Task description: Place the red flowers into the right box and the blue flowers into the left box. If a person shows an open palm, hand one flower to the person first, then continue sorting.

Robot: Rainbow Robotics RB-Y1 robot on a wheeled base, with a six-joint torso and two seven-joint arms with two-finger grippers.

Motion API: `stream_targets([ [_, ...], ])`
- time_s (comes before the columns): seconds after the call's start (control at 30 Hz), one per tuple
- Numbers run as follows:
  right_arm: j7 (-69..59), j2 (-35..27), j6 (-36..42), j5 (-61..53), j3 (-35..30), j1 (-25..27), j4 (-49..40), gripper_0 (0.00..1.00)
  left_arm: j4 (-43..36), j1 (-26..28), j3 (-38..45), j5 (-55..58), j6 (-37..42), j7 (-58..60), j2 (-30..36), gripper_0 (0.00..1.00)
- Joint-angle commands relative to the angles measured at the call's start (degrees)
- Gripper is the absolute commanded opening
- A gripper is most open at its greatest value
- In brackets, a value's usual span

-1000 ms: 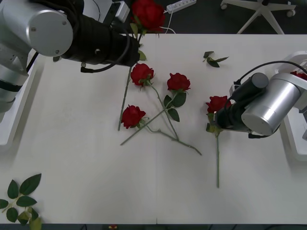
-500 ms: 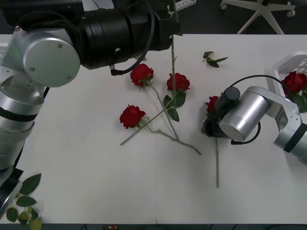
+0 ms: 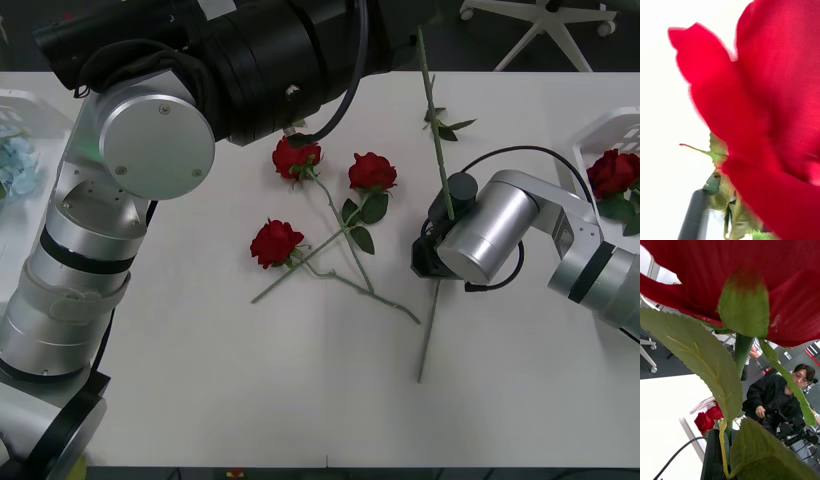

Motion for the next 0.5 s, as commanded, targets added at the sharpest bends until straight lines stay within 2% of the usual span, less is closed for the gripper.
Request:
stream_targets([
  [0.03, 1.5, 0.6, -0.9, -1.1, 1.7, -0.4, 3.3, 0.00, -2.2, 0.7, 1.0, -1.0, -2.5, 1.1, -2.4, 0.00],
  [0.23, 3.4, -0.4, -1.3, -3.3, 1.7, -1.4, 3.5, 0.00, -2.2, 0.7, 1.0, -1.6, -2.8, 1.9, -2.5, 0.00],
  [0.5, 13.3, -7.5, -0.2, -15.5, -1.9, -5.4, 3.3, 0.00, -2.2, 0.7, 0.9, -2.6, -2.8, 2.4, -2.5, 0.00],
])
